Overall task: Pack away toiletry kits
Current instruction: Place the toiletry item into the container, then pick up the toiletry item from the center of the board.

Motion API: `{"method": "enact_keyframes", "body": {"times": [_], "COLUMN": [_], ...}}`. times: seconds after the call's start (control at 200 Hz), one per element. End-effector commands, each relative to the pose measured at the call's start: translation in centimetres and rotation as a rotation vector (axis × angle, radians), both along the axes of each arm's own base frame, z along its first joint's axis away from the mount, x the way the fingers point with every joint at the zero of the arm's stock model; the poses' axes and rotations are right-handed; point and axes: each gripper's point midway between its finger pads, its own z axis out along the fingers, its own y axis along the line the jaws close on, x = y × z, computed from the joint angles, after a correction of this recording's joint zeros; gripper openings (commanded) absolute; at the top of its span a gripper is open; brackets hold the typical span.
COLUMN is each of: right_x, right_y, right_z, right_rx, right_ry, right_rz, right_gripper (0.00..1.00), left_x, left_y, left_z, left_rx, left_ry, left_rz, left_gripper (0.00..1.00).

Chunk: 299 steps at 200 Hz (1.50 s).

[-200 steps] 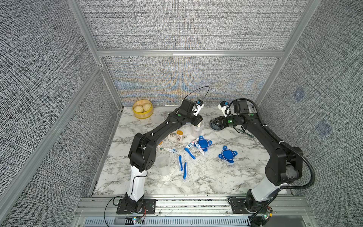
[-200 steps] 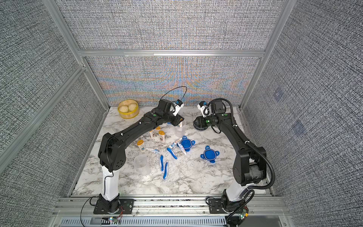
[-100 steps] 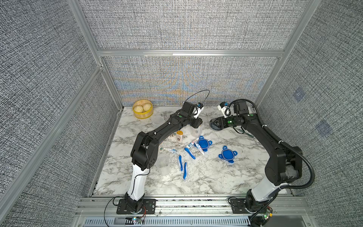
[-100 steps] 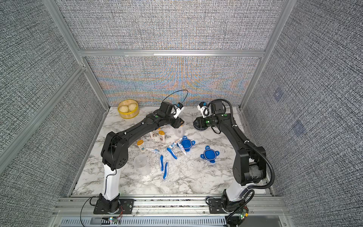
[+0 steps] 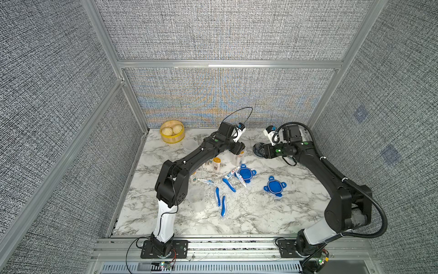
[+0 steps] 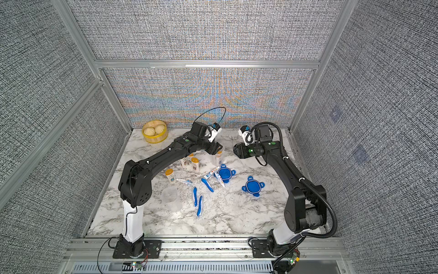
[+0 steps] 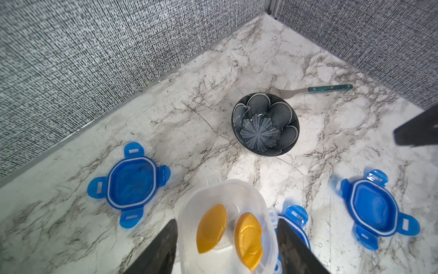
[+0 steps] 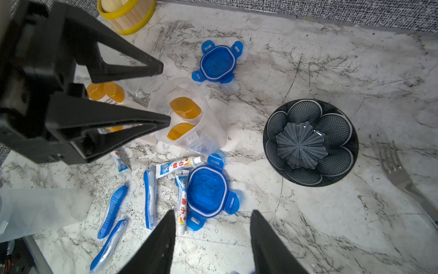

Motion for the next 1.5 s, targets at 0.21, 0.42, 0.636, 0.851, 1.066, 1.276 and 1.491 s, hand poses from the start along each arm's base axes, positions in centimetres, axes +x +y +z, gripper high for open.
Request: {"method": "enact_keyframes", "body": {"times": [0.21,0.42,0.636,0.851,1.066,1.276,1.491], "right_x": [-5.2,-5.6,-5.3,-5.0,-4.8,-4.7,-4.5], "right_y": [5.5,8.4,9.0,8.9,8.7,8.7,8.6], "right_z": [-7.5,-10.2,-12.4,-14.6,-16.0,-16.9,-17.3], "right_rx": [-0.013,0.015,0.006,0.006,0.003,-0.020,-0.046], "right_ry": [0.218,0.293,0.324,0.330,0.318,0.317,0.299], "right_rz": [0.117,0.093,0.026,-0.038,-0.076,-0.084,-0.082], "right_gripper": [0.47,0.42,0.38,0.33,0.33,0.33,0.24], "left_x": [-5.6,-7.8,-9.8,-10.5,-10.5,-10.2,-9.9], "left_y": [3.6,6.9,8.6,10.0,9.9,10.0,10.2], "left_z": [6.8,3.8,2.1,0.9,0.2,0.1,-0.1], "left_rx": [-0.131,-0.121,-0.109,-0.080,-0.074,-0.073,-0.065], "left_ry": [-0.066,-0.036,-0.019,-0.009,0.008,0.005,0.001], "left_rz": [-0.029,0.037,0.050,0.090,0.092,0.103,0.118], "left_gripper": [0.75,0.75,0.75,0.75,0.75,0.75,0.74]}}
